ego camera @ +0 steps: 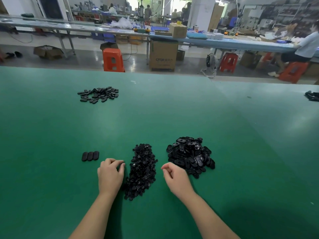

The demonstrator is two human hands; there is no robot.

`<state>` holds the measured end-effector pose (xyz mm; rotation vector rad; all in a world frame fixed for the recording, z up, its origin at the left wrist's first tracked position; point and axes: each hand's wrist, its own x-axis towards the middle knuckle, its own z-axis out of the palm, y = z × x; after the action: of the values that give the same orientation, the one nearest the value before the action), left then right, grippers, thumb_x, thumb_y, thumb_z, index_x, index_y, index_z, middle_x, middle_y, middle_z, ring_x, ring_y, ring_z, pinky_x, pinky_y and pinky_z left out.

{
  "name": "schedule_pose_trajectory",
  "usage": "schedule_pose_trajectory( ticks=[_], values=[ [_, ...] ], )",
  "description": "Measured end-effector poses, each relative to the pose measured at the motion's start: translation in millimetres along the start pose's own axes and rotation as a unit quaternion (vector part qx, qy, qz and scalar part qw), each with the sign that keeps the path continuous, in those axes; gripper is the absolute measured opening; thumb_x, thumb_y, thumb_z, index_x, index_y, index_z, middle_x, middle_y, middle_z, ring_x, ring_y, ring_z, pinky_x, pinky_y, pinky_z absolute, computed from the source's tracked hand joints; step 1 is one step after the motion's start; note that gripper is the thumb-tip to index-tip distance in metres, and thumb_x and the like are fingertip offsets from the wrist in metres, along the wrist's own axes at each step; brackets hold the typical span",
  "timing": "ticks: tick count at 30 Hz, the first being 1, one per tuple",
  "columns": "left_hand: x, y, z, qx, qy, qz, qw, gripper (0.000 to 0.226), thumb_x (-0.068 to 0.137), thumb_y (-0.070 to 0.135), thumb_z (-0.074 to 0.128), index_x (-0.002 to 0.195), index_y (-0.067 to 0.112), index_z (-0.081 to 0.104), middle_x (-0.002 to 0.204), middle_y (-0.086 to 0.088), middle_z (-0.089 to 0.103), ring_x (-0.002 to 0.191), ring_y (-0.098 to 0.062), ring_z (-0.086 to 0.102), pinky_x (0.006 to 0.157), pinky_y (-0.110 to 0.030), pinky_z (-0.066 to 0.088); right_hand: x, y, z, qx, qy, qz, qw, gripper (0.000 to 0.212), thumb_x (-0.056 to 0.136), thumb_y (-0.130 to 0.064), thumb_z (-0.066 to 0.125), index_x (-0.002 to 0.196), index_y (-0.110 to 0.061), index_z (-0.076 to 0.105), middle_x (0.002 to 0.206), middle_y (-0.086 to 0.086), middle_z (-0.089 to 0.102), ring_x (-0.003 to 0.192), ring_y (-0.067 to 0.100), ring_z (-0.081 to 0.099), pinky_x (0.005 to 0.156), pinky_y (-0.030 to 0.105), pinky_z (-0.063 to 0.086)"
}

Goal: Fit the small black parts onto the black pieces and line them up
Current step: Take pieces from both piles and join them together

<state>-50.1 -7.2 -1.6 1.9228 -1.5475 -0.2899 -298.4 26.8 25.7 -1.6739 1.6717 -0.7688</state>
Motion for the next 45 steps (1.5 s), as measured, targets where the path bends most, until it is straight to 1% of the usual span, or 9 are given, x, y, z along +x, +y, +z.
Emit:
schedule_pose_trajectory(
  ticks=[3,6,18,22,26,29,33,41,45],
  values=[
    [0.6,-1.4,0.3,-0.004,0.002,-0.001,1.000,0.009,0.091,0.020,0.071,0.097,0.017,0.078,0.093,0.007,0.057,0.096,-0.016,0.049,0.087,-0.031,0.032,12.1,5.7,-24.7,-0.165,0.074,-0.014,0.983,0.020,0.103,-0.024,0.051,0.118,-0.024,0.064,0.110,-0.010,0.063,0.078,0.006,0.061,0.067,0.022,0.048],
    [0.8,-1.2,0.0,-0.012,0.003,-0.002,1.000,0.004,0.090,0.020,0.072,0.091,0.019,0.076,0.091,0.010,0.055,0.094,-0.013,0.048,0.087,-0.031,0.032,25.2,14.5,-41.4,-0.275,0.061,0.026,0.959,0.030,0.104,-0.032,0.051,0.132,-0.026,0.058,0.123,-0.005,0.050,0.076,0.015,0.057,0.063,0.026,0.041],
    [1.7,-0.3,-3.0,-0.035,0.001,-0.003,0.999,0.008,0.093,0.020,0.069,0.085,0.023,0.067,0.091,0.009,0.060,0.094,-0.015,0.052,0.088,-0.035,0.037,30.7,21.4,-53.5,-0.304,0.045,0.023,0.951,0.017,0.097,-0.034,0.064,0.111,-0.023,0.061,0.116,-0.007,0.050,0.072,0.015,0.052,0.065,0.027,0.038],
    [1.1,1.1,-4.9,-0.061,0.003,0.000,0.998,0.008,0.094,0.018,0.067,0.088,0.022,0.066,0.085,0.011,0.063,0.085,-0.014,0.056,0.085,-0.039,0.045,29.2,14.7,-57.0,-0.217,0.104,0.007,0.971,0.011,0.095,-0.027,0.067,0.094,-0.023,0.057,0.098,-0.008,0.055,0.069,0.012,0.052,0.062,0.030,0.041],
    [-1.1,2.6,-5.9,-0.086,-0.001,0.007,0.996,0.006,0.094,0.015,0.068,0.091,0.018,0.071,0.083,0.008,0.069,0.078,-0.013,0.060,0.082,-0.042,0.052,30.6,0.2,-54.2,0.006,0.148,0.029,0.988,0.016,0.095,-0.015,0.068,0.106,-0.021,0.059,0.088,-0.004,0.059,0.070,0.009,0.056,0.072,0.027,0.051],
    [-1.3,2.2,-4.9,-0.094,-0.001,0.000,0.996,0.009,0.094,0.014,0.067,0.100,0.014,0.074,0.094,0.002,0.074,0.087,-0.017,0.064,0.087,-0.045,0.053,26.5,-13.2,-41.0,0.191,0.107,0.072,0.973,0.027,0.098,-0.006,0.061,0.122,-0.019,0.059,0.095,0.006,0.062,0.069,0.011,0.068,0.071,0.026,0.059],
    [-1.6,1.5,-4.0,-0.085,-0.005,0.001,0.996,0.020,0.095,0.008,0.063,0.112,0.009,0.073,0.106,-0.003,0.074,0.100,-0.023,0.066,0.094,-0.048,0.051,16.4,-18.4,-13.1,0.339,0.056,0.107,0.933,0.020,0.102,0.000,0.052,0.117,-0.010,0.062,0.109,0.015,0.067,0.083,0.018,0.077,0.072,0.023,0.060],
    [-1.3,0.6,-4.7,-0.107,-0.004,-0.024,0.994,0.020,0.094,0.007,0.063,0.110,0.013,0.074,0.103,0.001,0.074,0.096,-0.018,0.066,0.090,-0.042,0.054,6.7,-7.2,18.1,0.282,0.064,0.102,0.952,0.020,0.108,-0.011,0.043,0.113,-0.025,0.056,0.114,0.001,0.068,0.086,0.013,0.076,0.074,0.023,0.060],
    [-1.4,-0.2,-4.5,-0.116,-0.010,-0.038,0.992,0.015,0.094,0.010,0.065,0.102,0.018,0.074,0.094,0.003,0.073,0.078,-0.015,0.064,0.072,-0.032,0.052,2.3,-6.2,22.3,0.237,0.079,0.091,0.964,0.019,0.108,-0.014,0.041,0.116,-0.022,0.056,0.106,-0.003,0.071,0.079,0.014,0.076,0.075,0.028,0.062]
  ],
)
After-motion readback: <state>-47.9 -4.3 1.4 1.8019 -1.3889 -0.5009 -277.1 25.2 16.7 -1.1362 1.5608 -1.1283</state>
